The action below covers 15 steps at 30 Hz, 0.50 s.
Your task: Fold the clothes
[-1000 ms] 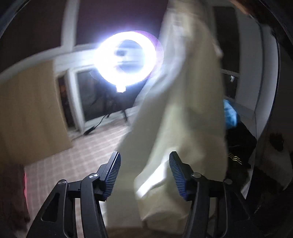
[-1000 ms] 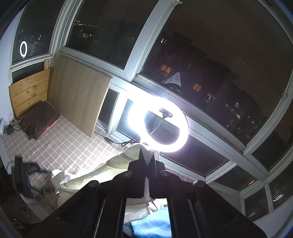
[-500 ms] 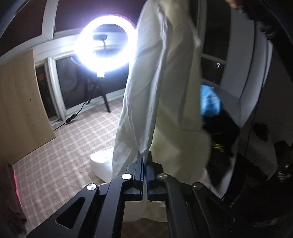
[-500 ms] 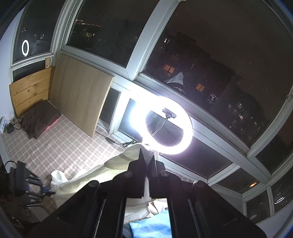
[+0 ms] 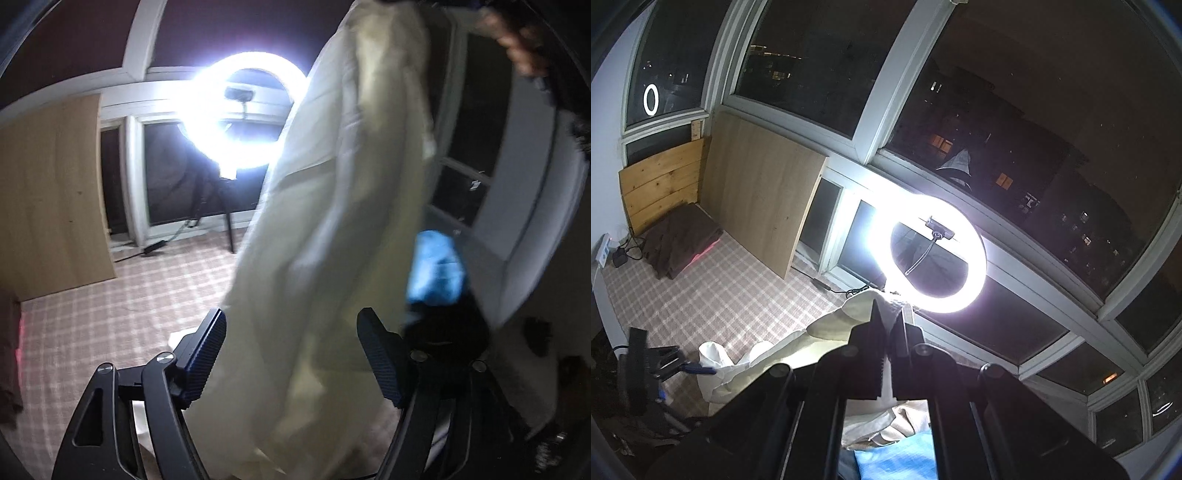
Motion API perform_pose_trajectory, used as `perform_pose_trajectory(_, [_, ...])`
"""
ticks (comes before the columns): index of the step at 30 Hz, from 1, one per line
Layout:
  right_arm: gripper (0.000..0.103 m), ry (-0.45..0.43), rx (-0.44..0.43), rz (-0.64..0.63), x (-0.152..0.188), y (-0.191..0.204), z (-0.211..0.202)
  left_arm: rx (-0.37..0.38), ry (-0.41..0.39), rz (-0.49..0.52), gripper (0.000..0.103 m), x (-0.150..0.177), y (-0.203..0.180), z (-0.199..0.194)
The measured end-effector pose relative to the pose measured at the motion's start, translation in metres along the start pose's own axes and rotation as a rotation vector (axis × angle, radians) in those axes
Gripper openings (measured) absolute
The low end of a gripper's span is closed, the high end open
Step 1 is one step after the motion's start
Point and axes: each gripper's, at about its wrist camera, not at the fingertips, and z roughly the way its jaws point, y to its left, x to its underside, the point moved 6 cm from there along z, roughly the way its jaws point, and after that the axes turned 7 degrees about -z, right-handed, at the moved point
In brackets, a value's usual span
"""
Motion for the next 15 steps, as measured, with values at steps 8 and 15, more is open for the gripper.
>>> perform_pose_trajectory(8, [0.002, -0.067, 0.079, 0.007, 0.002, -0.013, -0.036, -0.001, -0.031, 0.020, 0.001, -0.039, 0.019, -0.057])
perform_pose_trajectory(15, [0.002, -0.331, 0.127, 0.076, -0.048, -0.045, -0.162, -0.142, -0.185, 0.289, 0.001, -0.124, -0.017, -0.202])
